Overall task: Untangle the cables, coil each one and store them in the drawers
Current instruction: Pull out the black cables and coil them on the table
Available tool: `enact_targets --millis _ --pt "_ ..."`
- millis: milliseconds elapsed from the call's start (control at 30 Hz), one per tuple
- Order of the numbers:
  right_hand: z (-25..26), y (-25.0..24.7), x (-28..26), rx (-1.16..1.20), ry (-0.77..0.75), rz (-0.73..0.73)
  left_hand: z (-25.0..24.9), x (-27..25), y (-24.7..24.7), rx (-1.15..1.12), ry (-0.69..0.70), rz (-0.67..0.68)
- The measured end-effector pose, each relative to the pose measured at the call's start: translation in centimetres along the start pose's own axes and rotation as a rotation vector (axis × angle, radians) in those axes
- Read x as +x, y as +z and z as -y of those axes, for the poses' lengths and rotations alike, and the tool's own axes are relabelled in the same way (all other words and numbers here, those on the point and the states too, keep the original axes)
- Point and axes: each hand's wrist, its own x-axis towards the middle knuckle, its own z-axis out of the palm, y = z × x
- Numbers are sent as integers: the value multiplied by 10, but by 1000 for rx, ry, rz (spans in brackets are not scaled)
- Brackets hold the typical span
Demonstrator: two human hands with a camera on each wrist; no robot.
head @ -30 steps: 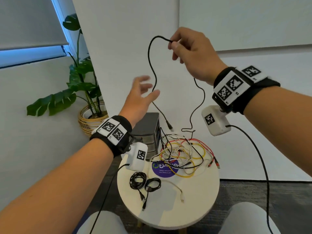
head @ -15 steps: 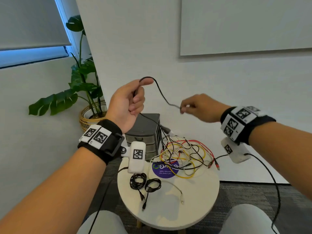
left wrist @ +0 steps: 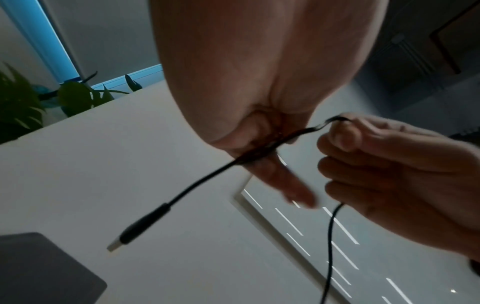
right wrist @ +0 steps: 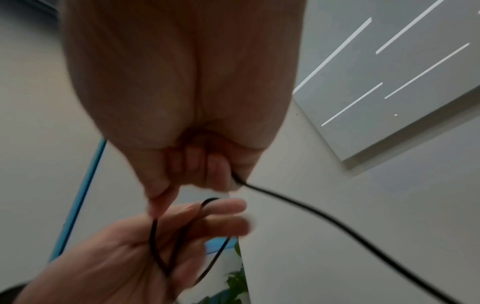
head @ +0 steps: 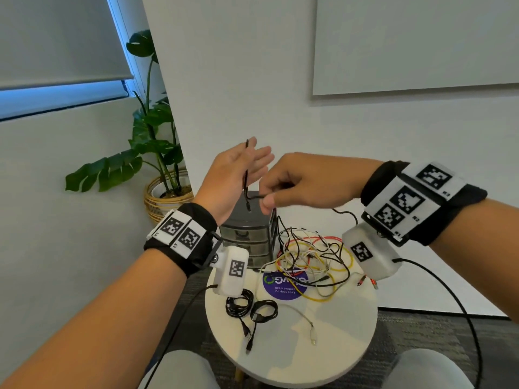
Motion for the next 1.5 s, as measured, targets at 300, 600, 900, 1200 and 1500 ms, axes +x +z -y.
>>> enact_targets --millis 300,600,900,1200,1500 --pt "-43 -33 -1 5 120 -568 -26 -27 -3 -91 -31 321" --pt "-34 62 7 -55 152 -198 -37 -25 2 -209 97 125" --pt "-8 -4 0 -130 -2 -301 -11 -24 -2 388 76 208" --pt "-56 17 -7 19 124 -568 -41 -34 2 -237 34 397" --pt "-14 12 1 -26 -9 -146 -21 -16 13 211 129 -59"
